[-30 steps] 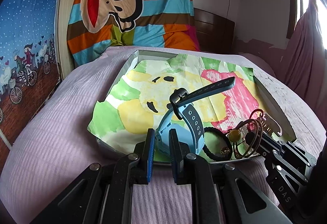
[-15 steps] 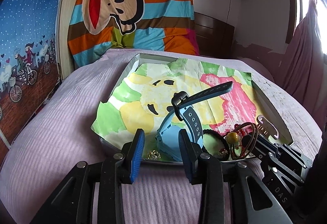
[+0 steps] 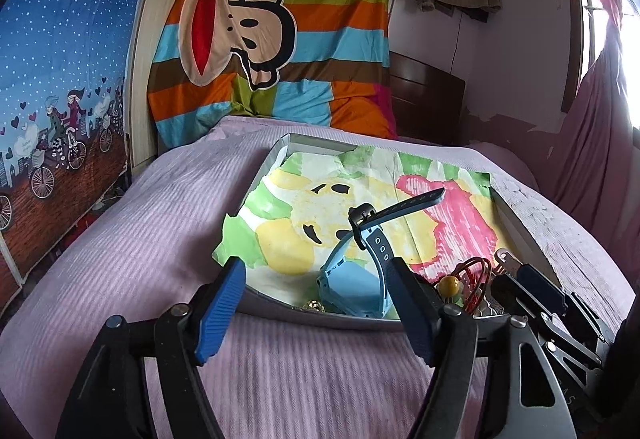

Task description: Organize jewelry

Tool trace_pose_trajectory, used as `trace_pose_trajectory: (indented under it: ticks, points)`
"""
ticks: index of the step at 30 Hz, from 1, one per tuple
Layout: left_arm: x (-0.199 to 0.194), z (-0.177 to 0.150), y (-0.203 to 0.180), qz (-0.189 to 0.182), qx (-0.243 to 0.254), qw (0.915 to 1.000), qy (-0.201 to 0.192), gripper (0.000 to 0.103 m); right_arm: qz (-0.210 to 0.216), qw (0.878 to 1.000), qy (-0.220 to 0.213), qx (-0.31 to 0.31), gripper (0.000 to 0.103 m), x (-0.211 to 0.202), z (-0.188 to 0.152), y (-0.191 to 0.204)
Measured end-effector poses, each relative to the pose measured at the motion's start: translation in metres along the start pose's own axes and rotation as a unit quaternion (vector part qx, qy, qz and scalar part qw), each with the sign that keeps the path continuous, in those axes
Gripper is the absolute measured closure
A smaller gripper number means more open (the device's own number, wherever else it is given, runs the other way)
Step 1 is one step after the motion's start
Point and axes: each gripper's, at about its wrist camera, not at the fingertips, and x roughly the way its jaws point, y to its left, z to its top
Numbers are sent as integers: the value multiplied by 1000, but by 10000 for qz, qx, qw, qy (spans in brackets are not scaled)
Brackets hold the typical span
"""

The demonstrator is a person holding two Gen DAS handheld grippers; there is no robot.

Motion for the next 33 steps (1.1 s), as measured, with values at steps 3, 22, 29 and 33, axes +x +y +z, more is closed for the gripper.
trace_pose_trajectory:
  ticks: [3,22,29,33]
  points:
    - [-7,0,1,69,-12,9999,-128,13,-142,9998,-166,37,46,-11,2,-1]
    - [-70,-9,-14,140,359,9963,-768,0,-337,9971,-655,186,5,-83,5,-11]
    - [-100,-17,-15,42,405,9947,-940,0,-300,9975,-635,80,2,-114,-2,-11]
    - [-113,-25,-14,49,404,9947,-940,0,-341,9974,-632,15,2,-130,-6,-11]
